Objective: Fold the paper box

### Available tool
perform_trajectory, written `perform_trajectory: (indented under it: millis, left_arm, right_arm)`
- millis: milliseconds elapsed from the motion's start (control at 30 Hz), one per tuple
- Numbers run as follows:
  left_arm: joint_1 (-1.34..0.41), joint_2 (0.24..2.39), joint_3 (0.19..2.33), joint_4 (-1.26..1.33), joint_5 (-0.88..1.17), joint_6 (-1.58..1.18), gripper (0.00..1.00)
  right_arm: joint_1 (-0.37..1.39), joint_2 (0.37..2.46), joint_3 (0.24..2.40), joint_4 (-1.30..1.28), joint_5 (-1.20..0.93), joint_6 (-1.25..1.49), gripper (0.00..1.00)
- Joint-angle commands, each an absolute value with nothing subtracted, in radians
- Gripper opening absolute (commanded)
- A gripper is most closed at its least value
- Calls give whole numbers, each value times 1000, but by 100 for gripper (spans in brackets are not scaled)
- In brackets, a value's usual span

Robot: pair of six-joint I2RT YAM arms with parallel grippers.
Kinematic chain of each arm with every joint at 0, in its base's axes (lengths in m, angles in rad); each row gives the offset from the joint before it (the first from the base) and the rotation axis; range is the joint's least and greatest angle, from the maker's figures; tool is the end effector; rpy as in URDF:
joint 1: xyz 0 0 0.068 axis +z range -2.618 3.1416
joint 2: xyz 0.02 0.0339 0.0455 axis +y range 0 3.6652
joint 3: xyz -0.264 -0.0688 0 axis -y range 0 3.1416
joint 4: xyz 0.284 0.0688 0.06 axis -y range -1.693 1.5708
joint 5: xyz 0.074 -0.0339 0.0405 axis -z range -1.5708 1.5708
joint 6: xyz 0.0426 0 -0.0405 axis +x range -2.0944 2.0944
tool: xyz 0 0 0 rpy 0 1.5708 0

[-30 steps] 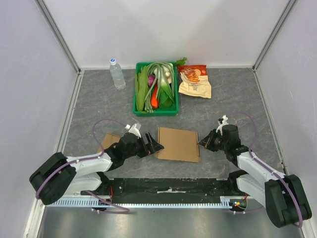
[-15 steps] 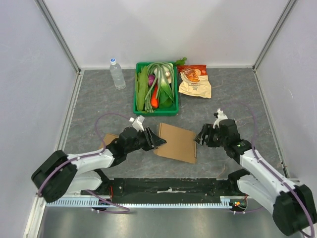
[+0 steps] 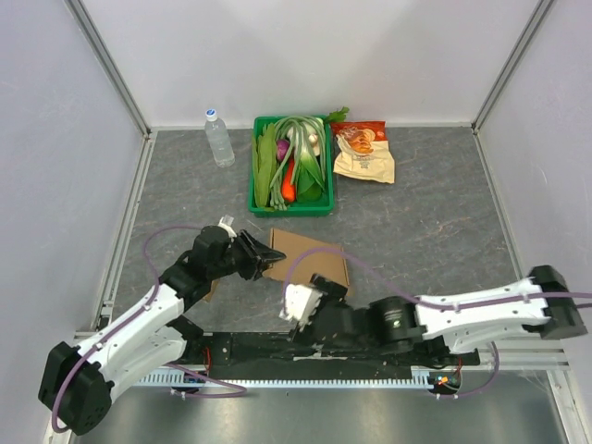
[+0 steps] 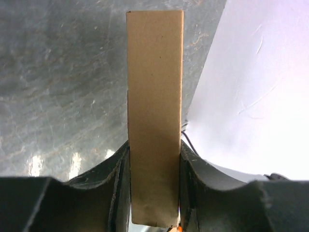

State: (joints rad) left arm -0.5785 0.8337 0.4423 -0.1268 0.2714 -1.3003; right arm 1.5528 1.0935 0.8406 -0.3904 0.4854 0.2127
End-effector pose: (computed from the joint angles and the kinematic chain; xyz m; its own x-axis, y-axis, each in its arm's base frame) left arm 0.1846 -0.1342 0.1991 -0.8063 -0.5822 -0.1042 -0.2068 0.4425 -0.8726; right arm 0.0249 0.2777 0.2680 -0.1958 -0.5041 -0.8412 -0.8556 0.5070 -0.1047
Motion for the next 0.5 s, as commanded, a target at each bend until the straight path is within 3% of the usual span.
perform_trajectory:
  millis: [0, 133, 267, 367, 467]
  left_arm:
    - [-548, 844, 451, -247, 472, -1514, 21]
    - [-546, 813, 436, -249, 502, -1583, 20]
    - [-543, 759, 419, -256, 489, -1643, 20]
    - [-543, 746, 416, -262, 497, -1649, 20]
    - [-542, 738, 410, -243, 514, -1654, 25]
  right_arm:
    - [1660, 1280, 972, -434, 906, 110, 98]
    - [1658, 1365, 974, -371, 1063, 8, 98]
    - [1654, 1425, 959, -302, 1088, -84, 98]
    - [1628, 1421, 940, -258, 1094, -91, 88]
    - [1596, 1382, 933, -255, 1048, -80, 69]
